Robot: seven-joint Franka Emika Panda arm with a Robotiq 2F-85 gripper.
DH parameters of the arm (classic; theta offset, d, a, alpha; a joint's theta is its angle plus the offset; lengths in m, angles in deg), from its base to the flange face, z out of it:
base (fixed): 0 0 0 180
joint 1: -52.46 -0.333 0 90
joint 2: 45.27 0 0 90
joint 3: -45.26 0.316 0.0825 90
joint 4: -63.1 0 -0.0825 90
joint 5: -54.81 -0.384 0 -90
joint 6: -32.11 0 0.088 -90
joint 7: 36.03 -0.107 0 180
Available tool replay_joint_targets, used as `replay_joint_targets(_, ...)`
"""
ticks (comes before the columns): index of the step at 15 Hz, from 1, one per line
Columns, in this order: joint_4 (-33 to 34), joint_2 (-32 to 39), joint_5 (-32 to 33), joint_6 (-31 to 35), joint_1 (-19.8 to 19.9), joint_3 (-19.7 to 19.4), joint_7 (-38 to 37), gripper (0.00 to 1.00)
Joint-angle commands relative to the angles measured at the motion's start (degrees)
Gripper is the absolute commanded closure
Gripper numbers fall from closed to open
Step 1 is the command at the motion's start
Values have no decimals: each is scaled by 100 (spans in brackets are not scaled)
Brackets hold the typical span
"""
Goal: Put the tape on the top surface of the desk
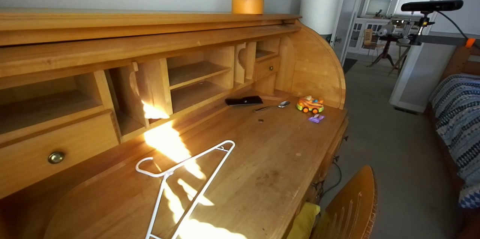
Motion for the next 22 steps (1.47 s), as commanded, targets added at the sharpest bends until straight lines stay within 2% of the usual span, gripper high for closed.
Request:
replay_joint_targets(1, 6, -267, 651, -106, -422, -698, -1302, 0)
replay_joint_targets(4, -59, -701, 1146, -817, -796, -1197, -2180, 0)
replay_joint_targets(5, 201, -707, 1268, -1420, -808, -1092, -2239, 0)
replay_joint_targets(6, -108, -1023, 1163, -1780, -900, -1164, -2239, 0)
replay_joint_targets(8, 244, -1058, 1245, -2715, -871, -1015, -2433, 0)
replay_joint_targets(11, 639, -1112, 1206, -3998, -854, -991, -2854, 0)
replay_joint_targets(12, 142, -1445, 1183, -4101, -880, -983, -3054, 0)
replay_joint_targets(14, 149, -1507, 1086, -4594, -847, -933, -3450, 0)
replay_joint_targets(17, 219, -1504, 857, -4877, -758, -841, -4258, 0)
replay_joint_targets(22, 364, -1421, 594, -4559, -615, -699, -4871, 0)
